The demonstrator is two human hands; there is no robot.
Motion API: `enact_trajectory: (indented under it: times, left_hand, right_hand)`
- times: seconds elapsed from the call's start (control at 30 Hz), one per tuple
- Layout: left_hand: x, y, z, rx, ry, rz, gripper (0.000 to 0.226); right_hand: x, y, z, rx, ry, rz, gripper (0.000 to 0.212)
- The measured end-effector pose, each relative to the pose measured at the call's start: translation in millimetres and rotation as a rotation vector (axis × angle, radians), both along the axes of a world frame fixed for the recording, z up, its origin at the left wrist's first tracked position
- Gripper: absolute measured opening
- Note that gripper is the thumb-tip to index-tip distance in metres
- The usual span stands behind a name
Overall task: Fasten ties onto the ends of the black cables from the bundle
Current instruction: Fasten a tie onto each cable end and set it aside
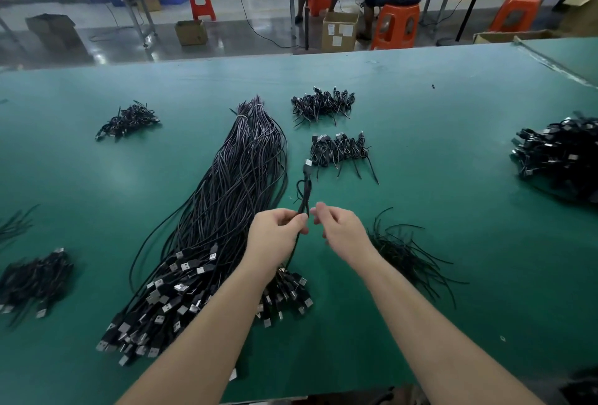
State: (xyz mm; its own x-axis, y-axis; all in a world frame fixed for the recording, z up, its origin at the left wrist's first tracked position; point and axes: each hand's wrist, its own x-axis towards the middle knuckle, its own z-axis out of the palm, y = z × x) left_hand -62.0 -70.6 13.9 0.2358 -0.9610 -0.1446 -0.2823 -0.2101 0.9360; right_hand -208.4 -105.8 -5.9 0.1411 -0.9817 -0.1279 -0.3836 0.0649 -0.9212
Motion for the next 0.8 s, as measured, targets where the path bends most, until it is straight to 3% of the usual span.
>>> enact_trajectory:
  times: [0.1,0.23,0.37,0.57,0.8]
  left_hand:
    - [3,-25,-1,0.058,0.041,0.079,0.017]
    - [2,-68,-7,0.153,0.115,0.173,0.019]
    - [3,-115,-17,0.195,0.089,0.231,0.026]
    - [4,-179,-23,0.272,-0.150,0.211,0.047]
    - [-10,-219,-28,0.287,-0.390,0.200,0.028]
  right_hand:
    - [-3,3,-29,-0.227,0.599,0.094,0.038]
    - [6,2,-50,-0.400,0.966,0.079,0.031]
    - [11,8,-58,-0.537,0.981,-0.006,0.019]
    - [13,8,-64,-0.660,0.937,-0.085,0.007]
    - [13,6,-66,-0.684,0.945,-0.121,0.009]
